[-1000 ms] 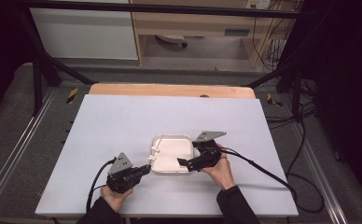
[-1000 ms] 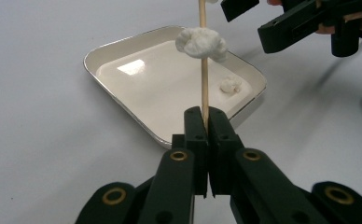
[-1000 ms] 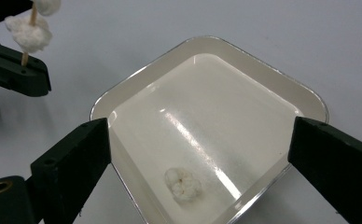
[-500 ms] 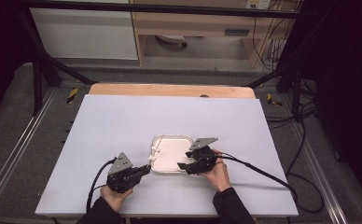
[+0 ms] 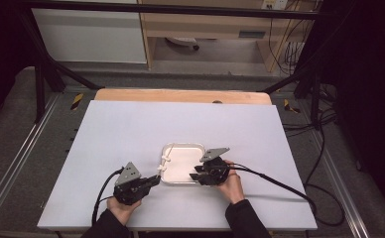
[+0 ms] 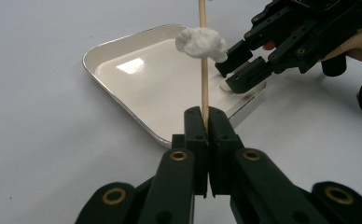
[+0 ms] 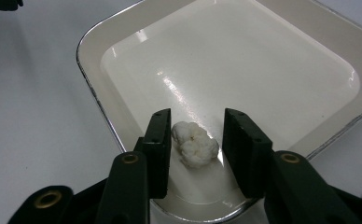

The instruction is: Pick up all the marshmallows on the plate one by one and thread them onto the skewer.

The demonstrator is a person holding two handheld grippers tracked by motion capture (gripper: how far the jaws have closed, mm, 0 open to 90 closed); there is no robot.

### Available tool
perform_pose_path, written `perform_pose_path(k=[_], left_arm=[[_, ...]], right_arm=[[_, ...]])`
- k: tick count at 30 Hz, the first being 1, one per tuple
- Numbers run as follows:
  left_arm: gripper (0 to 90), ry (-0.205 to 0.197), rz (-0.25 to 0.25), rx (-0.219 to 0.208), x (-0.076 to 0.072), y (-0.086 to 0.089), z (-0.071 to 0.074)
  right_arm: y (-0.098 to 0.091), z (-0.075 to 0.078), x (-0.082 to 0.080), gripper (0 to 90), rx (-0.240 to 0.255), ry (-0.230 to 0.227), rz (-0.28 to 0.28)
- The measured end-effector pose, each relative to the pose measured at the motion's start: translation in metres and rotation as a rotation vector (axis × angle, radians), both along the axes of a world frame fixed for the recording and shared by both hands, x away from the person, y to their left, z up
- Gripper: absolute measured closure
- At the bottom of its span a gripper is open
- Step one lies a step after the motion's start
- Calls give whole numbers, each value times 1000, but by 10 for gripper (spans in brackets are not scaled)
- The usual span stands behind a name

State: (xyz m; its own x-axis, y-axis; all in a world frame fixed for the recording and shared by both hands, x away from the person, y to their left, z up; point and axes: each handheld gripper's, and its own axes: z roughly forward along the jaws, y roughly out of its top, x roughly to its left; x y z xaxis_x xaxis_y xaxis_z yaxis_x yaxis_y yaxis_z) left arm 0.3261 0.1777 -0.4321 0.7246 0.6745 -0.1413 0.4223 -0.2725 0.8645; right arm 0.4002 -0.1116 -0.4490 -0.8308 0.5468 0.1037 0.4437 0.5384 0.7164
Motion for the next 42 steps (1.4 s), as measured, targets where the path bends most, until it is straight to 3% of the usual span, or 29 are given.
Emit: perform_pose_path(k=[8,17,33,42], left_arm=[[880,1,-2,1,0,0,0],[880,0,-1,0,0,0,0],[880,-3,-9,0,-1,-1,0],[880,-5,-15,-1,-1,-2,0]], right_arm=[[0,1,-1,734,-10,5,10],[-2,4,-1,768,-5,0,-2],[-20,47,0,774,197,-25,-41],[-24,65,1,781,252,-43,-55]])
